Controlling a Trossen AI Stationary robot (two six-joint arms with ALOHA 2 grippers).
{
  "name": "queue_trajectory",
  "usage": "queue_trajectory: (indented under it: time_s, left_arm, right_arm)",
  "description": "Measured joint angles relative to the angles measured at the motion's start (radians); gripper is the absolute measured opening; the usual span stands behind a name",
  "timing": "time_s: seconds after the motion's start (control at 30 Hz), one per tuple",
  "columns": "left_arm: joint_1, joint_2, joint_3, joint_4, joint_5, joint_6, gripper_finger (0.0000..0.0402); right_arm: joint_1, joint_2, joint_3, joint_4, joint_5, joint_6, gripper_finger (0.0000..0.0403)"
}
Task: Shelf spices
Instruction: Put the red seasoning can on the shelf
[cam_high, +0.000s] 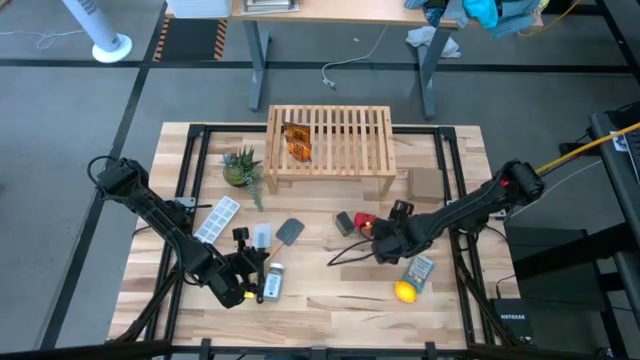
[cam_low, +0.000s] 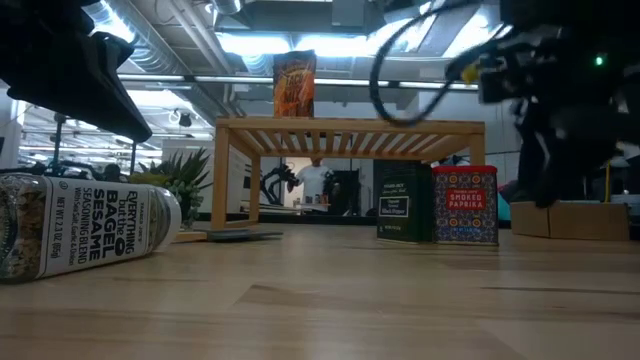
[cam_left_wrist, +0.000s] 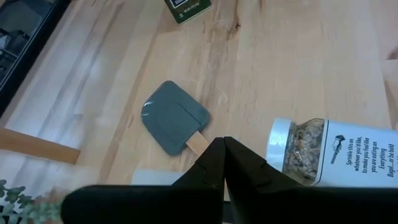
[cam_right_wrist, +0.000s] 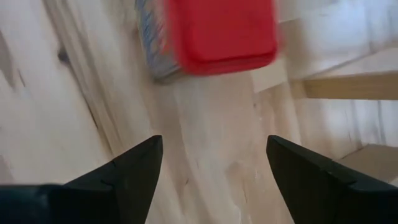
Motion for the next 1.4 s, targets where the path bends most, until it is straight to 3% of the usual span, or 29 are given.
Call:
queue_trajectory:
  time_s: [0.13,0.37,0.73,1.0,1.17,1.4]
  left_arm:
    - [0.0,0.0,0.0,0.001,0.0,0.0,0.0]
    - [0.0,0.0,0.0,0.001,0.0,-0.002,0.0]
    - [0.0,0.0,0.0,0.001,0.0,-0.013,0.0]
    - [0.0,0.0,0.0,0.001,0.0,-0.017,0.0]
    - [0.0,0.0,0.0,0.001,0.0,-0.017,0.0]
    - [0.0,0.0,0.0,0.0,0.0,-0.017,0.0]
  right_arm:
    - [0.0,0.068,0.0,0.013,-0.008,-0.074,0.0292]
    - [0.0,0.14,0.0,0.029,0.074,-0.091,0.0292]
    - [0.0,0.132,0.0,0.077,0.079,-0.127,0.0292]
    - [-0.002,0.092,-0.004,0.113,0.152,-0.167,0.0292]
    - [-0.002,0.018,-0.098,0.313,0.152,-0.194,0.0291]
    - [-0.002,-0.013,-0.27,0.639,0.07,-0.196,0.0291]
